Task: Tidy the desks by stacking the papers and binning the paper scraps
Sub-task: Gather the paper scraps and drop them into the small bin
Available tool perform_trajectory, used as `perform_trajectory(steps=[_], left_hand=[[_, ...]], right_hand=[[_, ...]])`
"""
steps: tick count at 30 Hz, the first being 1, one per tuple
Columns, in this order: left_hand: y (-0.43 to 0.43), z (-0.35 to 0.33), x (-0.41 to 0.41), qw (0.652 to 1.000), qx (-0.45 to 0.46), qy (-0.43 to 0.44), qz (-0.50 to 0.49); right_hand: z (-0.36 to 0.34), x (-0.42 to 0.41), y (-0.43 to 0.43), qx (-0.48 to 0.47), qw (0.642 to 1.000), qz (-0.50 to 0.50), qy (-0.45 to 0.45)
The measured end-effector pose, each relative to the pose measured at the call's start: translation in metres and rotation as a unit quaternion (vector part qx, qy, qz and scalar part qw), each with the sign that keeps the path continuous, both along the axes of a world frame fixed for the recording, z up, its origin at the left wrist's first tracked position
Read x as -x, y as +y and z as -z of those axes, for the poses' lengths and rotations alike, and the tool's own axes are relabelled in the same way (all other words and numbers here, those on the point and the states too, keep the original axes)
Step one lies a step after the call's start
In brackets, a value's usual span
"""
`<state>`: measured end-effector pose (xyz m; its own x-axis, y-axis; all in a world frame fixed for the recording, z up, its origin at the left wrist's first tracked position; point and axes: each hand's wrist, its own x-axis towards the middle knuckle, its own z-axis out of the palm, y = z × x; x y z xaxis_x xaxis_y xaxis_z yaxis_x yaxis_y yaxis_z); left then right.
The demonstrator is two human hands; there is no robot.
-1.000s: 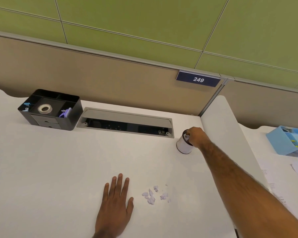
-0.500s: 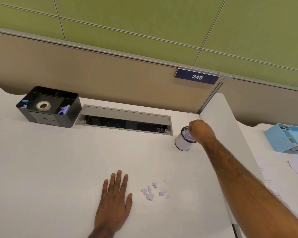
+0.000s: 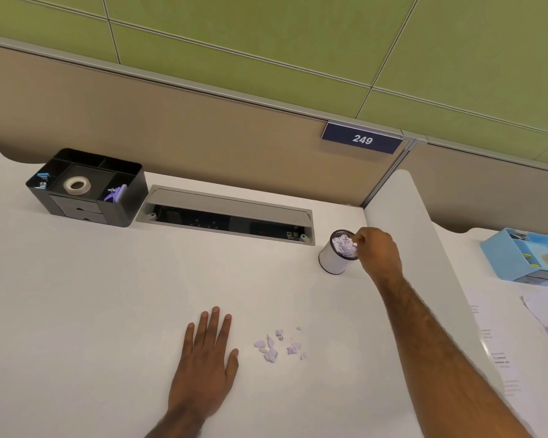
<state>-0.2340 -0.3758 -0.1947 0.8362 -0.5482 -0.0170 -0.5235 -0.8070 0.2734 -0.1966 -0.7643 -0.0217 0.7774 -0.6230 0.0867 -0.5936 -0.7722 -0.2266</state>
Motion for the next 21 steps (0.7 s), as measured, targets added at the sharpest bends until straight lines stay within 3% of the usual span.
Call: perform_trajectory(steps=[5,12,15,18,21], left_hand=[[-0.001,0.000,-0.001,1.000,-0.003,0.006,-0.002],[-0.002,-0.002,-0.001,1.000,-0.017,0.012,0.000],[-0.002,-0.001,-0.001,1.000,-0.015,0.012,-0.002],[-0.001,-0.001,0.000,1.000,-0.022,0.005,-0.002],[-0.001,-0.001,0.001,1.000,-0.023,0.004,-0.001]], right_hand=[[0.017,0.031,0.040,-0.041,0.990,0.036,-0.131],[0.109,0.093,0.131,-0.196,0.980,-0.036,0.015],[0.134,0.113,0.165,-0.159,0.978,-0.107,0.079],[0.143,0.130,0.194,-0.140,0.972,-0.166,0.087],[0.145,0.151,0.204,-0.140,0.982,-0.123,0.036]])
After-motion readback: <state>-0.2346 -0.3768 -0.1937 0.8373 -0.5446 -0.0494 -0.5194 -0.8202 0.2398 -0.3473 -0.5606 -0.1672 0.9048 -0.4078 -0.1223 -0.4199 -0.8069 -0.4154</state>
